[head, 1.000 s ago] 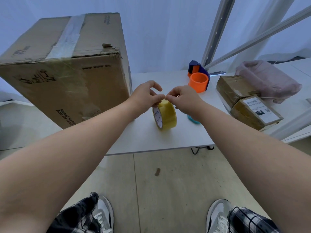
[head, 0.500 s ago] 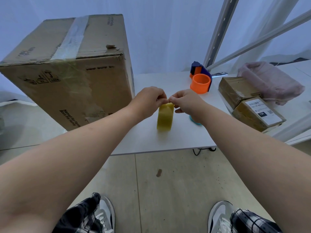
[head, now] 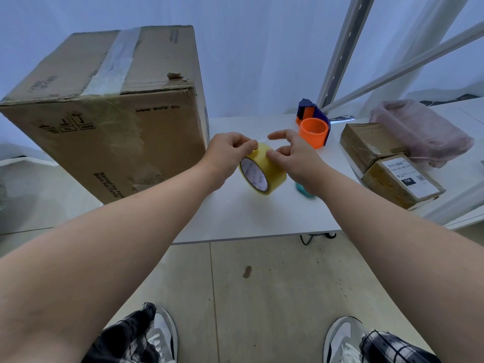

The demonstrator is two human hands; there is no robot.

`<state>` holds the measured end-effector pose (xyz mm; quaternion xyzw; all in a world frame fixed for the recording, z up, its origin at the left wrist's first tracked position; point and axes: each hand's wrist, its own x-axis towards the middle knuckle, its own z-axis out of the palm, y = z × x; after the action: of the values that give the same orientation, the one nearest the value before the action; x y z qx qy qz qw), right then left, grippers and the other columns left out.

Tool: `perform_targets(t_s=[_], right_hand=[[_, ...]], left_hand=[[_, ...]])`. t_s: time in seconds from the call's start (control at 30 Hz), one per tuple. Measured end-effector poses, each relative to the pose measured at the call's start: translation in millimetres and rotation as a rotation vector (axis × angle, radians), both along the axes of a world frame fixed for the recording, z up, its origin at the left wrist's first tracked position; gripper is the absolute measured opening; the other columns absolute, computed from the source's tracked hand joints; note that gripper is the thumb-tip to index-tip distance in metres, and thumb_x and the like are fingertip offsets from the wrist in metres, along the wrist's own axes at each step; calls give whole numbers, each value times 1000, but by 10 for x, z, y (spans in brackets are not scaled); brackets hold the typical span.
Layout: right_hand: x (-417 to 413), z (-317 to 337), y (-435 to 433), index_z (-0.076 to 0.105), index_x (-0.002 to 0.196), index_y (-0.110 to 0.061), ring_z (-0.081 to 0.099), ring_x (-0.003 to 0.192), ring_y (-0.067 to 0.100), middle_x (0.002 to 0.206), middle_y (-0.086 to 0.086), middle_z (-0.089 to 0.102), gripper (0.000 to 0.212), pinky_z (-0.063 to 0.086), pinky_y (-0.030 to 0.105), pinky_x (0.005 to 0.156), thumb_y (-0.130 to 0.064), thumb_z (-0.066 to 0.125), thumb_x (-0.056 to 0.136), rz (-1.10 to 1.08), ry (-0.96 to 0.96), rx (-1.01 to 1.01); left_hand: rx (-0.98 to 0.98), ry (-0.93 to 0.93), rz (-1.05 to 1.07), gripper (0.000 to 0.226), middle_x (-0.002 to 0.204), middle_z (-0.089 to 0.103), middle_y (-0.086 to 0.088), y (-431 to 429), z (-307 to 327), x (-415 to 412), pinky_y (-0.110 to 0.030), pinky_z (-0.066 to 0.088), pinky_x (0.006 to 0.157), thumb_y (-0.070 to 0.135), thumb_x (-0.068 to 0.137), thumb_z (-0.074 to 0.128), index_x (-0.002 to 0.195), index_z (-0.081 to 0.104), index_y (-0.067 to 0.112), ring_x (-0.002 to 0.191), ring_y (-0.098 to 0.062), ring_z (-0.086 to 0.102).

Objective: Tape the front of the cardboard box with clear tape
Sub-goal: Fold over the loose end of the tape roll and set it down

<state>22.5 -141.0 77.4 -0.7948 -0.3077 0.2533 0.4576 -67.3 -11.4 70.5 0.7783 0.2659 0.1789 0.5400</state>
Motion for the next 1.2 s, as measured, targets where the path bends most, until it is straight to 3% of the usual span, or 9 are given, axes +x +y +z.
perform_targets(t_s=[0.1,0.27,0.4,0.63,0.8,0.87,0.97,1.03,1.2], right_hand=[[-18,25,-1,54,118,-22,56,93,23,106,15,64,23,48,31,75,-22,50,95,8,-63,16],[-45,87,15,65,112,-14,51,87,10,101,-1,57,25,42,25,80,-14,46,96,-16,-119,43],[-32,158,-8,64,116,-14,50,76,4,97,-7,55,29,40,14,67,-13,43,97,20,-124,6],[-12,209,-81,63,108,-25,47,101,15,106,-7,55,21,38,30,86,-16,49,95,84,67,-22],[-12,190,-63,65,99,-27,51,92,16,101,-4,58,19,42,31,81,-20,49,95,48,136,-22],[-1,182,-61,65,98,-25,53,90,17,96,-4,59,18,44,29,77,-20,48,95,42,150,-51],[-4,172,-63,64,100,-20,53,85,14,92,-3,60,20,42,24,69,-13,47,95,49,187,-64],[8,165,-68,64,105,-20,53,89,16,95,-3,59,20,42,27,74,-14,47,95,46,185,-88],[71,149,-53,43,137,-26,44,105,20,129,2,49,43,36,34,88,-26,52,95,35,73,-176]], left_hand=[[32,-23,-20,15,80,63,-3,-6,24,4,-7,44,55,18,90,63,95,68,5,68,-7,56],[180,-52,-105,13,73,62,2,-39,78,-28,-5,47,58,17,89,63,91,68,5,65,-3,56],[315,-58,-158,14,81,64,-6,-49,91,-21,-25,50,71,20,90,62,90,68,7,75,-14,56],[251,-103,-196,15,70,53,0,43,120,-23,-14,43,57,21,88,64,99,55,16,59,-7,46],[632,25,-357,33,82,51,6,47,135,-25,-21,40,73,21,96,52,128,57,22,78,-10,49],[790,52,-412,34,94,56,-6,43,122,-32,-31,44,78,18,96,50,130,57,22,85,-21,53],[991,49,-468,30,95,55,-16,58,87,-49,-37,47,71,19,97,48,124,62,21,83,-29,55],[1060,72,-471,30,97,56,-15,62,70,-49,-37,46,69,21,98,46,122,63,18,83,-30,56],[993,203,-311,30,112,58,-12,2,53,2,-38,48,82,24,100,42,120,59,10,97,-29,59]])
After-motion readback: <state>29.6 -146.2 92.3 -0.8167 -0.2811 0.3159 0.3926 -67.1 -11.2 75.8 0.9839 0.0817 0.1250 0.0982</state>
